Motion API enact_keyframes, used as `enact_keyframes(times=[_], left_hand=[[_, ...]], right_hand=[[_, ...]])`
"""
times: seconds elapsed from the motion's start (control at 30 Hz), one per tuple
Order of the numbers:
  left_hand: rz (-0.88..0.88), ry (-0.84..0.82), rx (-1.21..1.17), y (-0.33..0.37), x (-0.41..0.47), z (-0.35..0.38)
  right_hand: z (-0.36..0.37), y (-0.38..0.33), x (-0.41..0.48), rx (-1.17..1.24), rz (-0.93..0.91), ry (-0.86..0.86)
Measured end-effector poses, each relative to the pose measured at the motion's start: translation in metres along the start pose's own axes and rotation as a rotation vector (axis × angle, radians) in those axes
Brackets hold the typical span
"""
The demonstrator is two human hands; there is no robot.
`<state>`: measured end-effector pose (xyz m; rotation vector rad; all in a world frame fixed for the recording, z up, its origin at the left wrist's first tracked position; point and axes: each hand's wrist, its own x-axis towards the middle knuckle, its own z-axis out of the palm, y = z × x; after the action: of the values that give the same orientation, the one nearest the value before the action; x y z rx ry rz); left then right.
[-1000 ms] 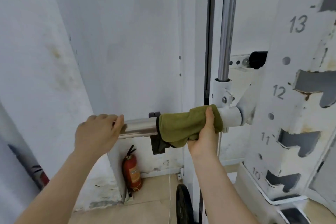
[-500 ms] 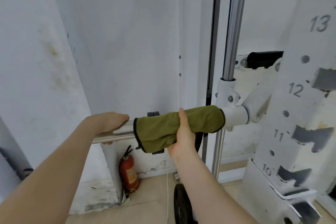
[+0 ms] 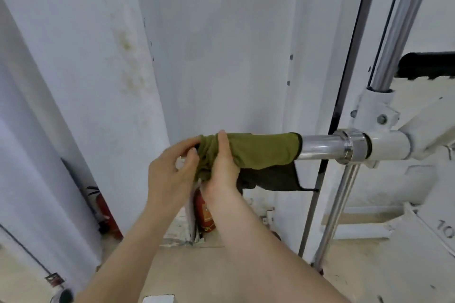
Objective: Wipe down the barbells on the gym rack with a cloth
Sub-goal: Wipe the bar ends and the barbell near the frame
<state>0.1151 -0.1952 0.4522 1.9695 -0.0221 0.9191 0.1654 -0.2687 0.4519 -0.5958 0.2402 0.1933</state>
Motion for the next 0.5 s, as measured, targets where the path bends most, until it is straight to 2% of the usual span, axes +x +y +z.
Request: enact_keyframes(times=[0.03, 0.07, 0.13, 0.17, 0.23, 0.27, 0.33, 0.4, 0.5], left_hand=[[-0.071, 0.038, -0.030, 0.006, 0.011, -0.008], [-0.131, 0.037, 0.053, 0.006, 0.026, -0.014], [-0.309, -0.115, 0.256, -0.001, 0.052, -0.016], [-0.416, -0.212, 0.284, -0.006, 0.060, -0.014], [-0.627, -0.335, 0.157, -0.008, 0.062, -0.007], [-0.668, -0.343, 0.109, -0.008, 0.060, -0.003], [-0.612, -0.327, 0.115, -0.008, 0.057, 0.003], [-0.475, -0.331, 0.193, -0.006, 0.051, 0.002], [-0.117, -0.226, 0.352, -0.004, 0.042, -0.005]], right_hand=[[0.007, 0.012, -0.001, -0.017, 0.035, -0.032], [0.012, 0.018, -0.002, -0.030, 0.069, -0.045], [0.010, 0.013, -0.001, -0.060, 0.117, -0.033], [0.004, 0.005, 0.000, -0.078, 0.124, -0.020], [-0.012, -0.019, 0.003, -0.124, 0.095, 0.017], [-0.021, -0.031, 0.003, -0.161, 0.067, 0.046], [-0.038, -0.053, -0.001, -0.266, 0.006, 0.076], [-0.053, -0.071, -0.010, -0.440, 0.000, 0.023], [-0.062, -0.101, -0.035, -0.874, 0.069, -0.079]])
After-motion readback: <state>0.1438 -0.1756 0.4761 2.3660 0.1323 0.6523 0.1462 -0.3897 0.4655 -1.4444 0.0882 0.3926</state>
